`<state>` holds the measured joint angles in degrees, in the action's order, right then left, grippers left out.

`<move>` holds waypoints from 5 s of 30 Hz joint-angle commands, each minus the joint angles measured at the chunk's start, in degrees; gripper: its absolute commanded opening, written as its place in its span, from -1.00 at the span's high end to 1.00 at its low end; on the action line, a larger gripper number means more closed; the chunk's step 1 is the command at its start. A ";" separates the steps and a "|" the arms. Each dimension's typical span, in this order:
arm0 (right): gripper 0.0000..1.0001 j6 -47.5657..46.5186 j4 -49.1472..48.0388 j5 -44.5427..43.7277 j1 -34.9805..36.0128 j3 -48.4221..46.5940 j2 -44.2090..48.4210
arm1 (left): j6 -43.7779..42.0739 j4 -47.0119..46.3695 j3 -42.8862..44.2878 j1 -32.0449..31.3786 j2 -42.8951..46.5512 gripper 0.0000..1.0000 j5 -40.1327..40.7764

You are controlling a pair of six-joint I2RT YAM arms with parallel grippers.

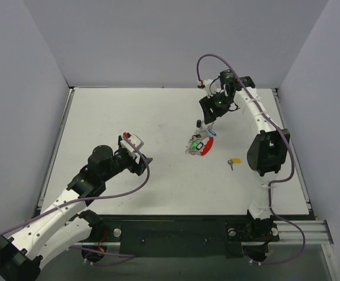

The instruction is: Put the keys on the keyring

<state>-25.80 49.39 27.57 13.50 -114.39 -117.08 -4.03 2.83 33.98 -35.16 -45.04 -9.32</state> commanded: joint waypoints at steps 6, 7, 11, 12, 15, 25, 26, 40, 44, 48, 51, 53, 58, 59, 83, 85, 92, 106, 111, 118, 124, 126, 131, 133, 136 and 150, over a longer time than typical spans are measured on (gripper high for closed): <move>0.19 -1.17 12.23 5.74 4.76 -2.63 -4.39 | -3.26 0.07 1.18 0.35 -1.02 -0.60 -0.87; 0.19 -2.14 11.44 2.69 5.92 -1.20 -3.43 | -3.18 0.16 1.35 0.27 -1.19 -0.59 -1.13; 0.21 0.48 8.72 -3.57 10.58 0.40 -5.34 | -3.09 0.24 1.53 0.26 -1.37 -0.59 -1.49; 0.27 1.01 8.80 -3.84 11.28 -0.74 -6.22 | -3.09 0.25 1.53 0.35 -1.28 -0.59 -1.49; 0.34 2.07 8.80 -8.74 13.57 -2.41 -9.04 | -3.87 0.42 1.36 0.26 -0.67 -0.58 -0.18; 0.42 1.98 7.21 -26.42 21.30 -5.49 -13.52 | -4.84 0.07 0.83 0.27 1.18 -0.57 0.71; 0.42 1.81 7.13 -27.13 21.48 -5.49 -13.79 | -4.84 -0.02 0.74 0.26 1.44 -0.57 0.62; 0.41 1.11 7.39 -30.39 24.47 -6.64 -17.92 | -5.11 -0.72 0.30 0.26 2.23 -0.57 -0.61; 0.42 1.10 7.48 -30.56 24.91 -6.64 -18.62 | -5.11 -0.72 0.30 0.26 2.23 -0.57 -0.79; 0.42 1.28 7.48 -30.91 25.00 -6.81 -19.68 | -5.20 -0.72 0.30 0.26 2.32 -0.57 -0.79; 0.44 1.28 7.57 -31.70 25.00 -6.99 -20.21 | -5.02 -0.72 0.30 0.26 2.32 -0.57 -0.79; 0.45 1.19 7.48 -32.14 25.00 -6.90 -20.56 | -5.11 -0.72 0.30 0.35 2.32 -0.57 -0.79; 0.47 1.19 7.65 -31.97 25.09 -6.90 -21.00 | -5.11 -0.72 0.30 0.26 2.32 -0.57 -0.87; 0.48 1.19 7.66 -31.97 25.09 -6.90 -21.35 | -5.11 -0.72 0.30 0.26 2.32 -0.57 -0.87; 0.70 1.02 8.27 -31.53 25.00 -6.99 -23.11 | -5.20 -0.63 0.30 0.35 2.41 -0.57 -0.96; 0.75 1.02 8.45 -31.44 25.00 -7.16 -22.58 | -5.28 -0.63 0.30 0.26 2.41 -0.58 -0.96; 1.00 0.75 8.80 -30.56 24.74 -8.13 -19.16 | -5.20 -0.63 0.30 0.27 2.41 -0.57 -0.96; 1.00 1.10 7.13 -11.42 20.43 0.81 -3.87 | -7.47 -8.18 -5.13 0.26 5.04 -0.57 -12.02; 1.00 0.40 4.06 2.12 17.88 10.65 6.92 | -5.12 -17.04 -8.57 0.26 6.28 -0.58 -16.17; 1.00 1.89 -4.63 13.72 15.69 25.69 23.63 | 10.26 -33.21 -8.93 -1.31 -0.03 -0.58 -16.52; 1.00 9.44 -17.02 24.79 11.82 39.31 36.73 | 1.15 -35.69 -6.20 -19.30 -6.89 -0.57 -3.36; 1.00 10.86 -18.96 26.83 11.03 41.43 38.14 | -1.41 -36.58 -5.77 -21.78 -9.61 -0.51 -1.06; 1.00 9.29 -19.15 30.78 10.59 43.64 39.29 | -3.00 -40.44 -4.54 -22.68 -13.76 -0.28 -0.70; 1.00 6.57 -17.84 32.19 10.50 43.90 39.38 | -2.91 -41.58 -4.27 -22.85 -14.29 -0.26 -0.78; 1.00 3.57 -14.86 32.81 10.59 43.46 39.21 | -3.17 -41.33 -4.09 -22.68 -13.51 -0.21 -0.87; 1.00 -8.64 -5.36 32.46 12.43 41.44 37.10 | -3.44 -21.03 1.70 -11.17 -6.11 0.13 -24.06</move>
<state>-29.12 40.05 56.88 24.86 -70.41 -79.53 -8.19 -23.68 30.57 -49.39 -51.31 -20.18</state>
